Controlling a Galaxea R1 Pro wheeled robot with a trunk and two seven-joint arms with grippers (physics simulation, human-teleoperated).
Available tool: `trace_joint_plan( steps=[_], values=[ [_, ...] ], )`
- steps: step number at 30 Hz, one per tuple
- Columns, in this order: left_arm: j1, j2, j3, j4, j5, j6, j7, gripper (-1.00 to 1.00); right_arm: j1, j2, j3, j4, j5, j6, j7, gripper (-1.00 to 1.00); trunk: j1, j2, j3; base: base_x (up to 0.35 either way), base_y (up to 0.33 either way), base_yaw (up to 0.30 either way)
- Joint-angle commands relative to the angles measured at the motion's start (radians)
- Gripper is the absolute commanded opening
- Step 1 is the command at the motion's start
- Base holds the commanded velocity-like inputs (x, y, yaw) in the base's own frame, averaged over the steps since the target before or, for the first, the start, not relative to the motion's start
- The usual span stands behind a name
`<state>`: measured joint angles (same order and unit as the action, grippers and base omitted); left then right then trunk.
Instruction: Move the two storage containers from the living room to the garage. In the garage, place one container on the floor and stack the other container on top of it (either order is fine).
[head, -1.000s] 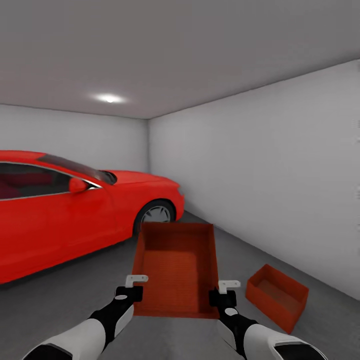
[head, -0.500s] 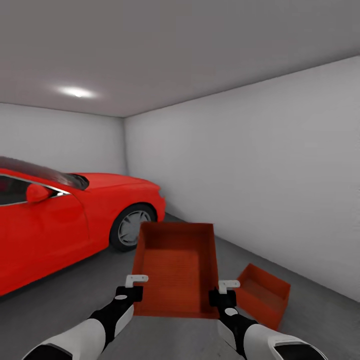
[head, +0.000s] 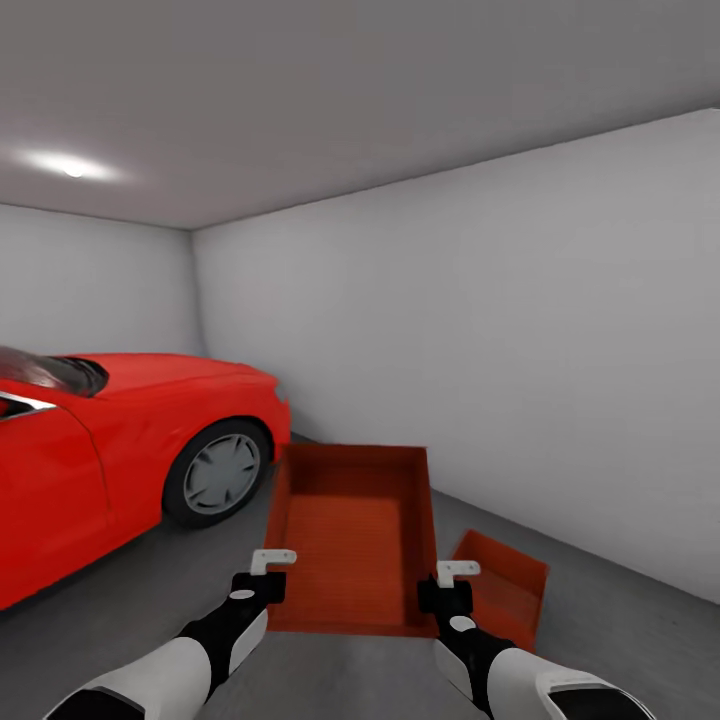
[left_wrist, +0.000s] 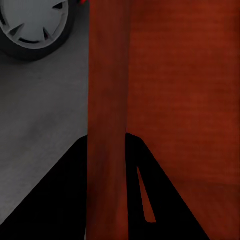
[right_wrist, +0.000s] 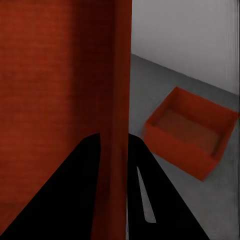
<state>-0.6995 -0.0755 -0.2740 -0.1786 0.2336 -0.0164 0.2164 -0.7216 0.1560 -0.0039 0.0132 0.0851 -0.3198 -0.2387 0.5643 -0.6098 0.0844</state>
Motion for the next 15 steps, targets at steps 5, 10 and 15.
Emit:
trace_joint_plan(
  steps=[5, 10, 15],
  values=[
    [0.000, -0.001, 0.033, 0.002, 0.024, 0.000, 0.009, -1.00, -0.001, 0.000, -0.038, -0.002, 0.019, -0.008, -0.005, -1.00, 0.001, 0.000, 0.000, 0.322, 0.101, -0.279],
    [0.000, -0.001, 0.034, 0.002, 0.024, 0.000, 0.010, -1.00, -0.001, 0.000, -0.038, -0.002, 0.019, -0.008, -0.005, -1.00, 0.001, 0.000, 0.000, 0.322, 0.101, -0.279],
    [0.000, -0.001, 0.034, 0.002, 0.024, 0.000, 0.010, -1.00, -0.001, 0.000, -0.038, -0.002, 0.019, -0.008, -0.005, -1.00, 0.001, 0.000, 0.000, 0.322, 0.101, -0.279]
  ],
)
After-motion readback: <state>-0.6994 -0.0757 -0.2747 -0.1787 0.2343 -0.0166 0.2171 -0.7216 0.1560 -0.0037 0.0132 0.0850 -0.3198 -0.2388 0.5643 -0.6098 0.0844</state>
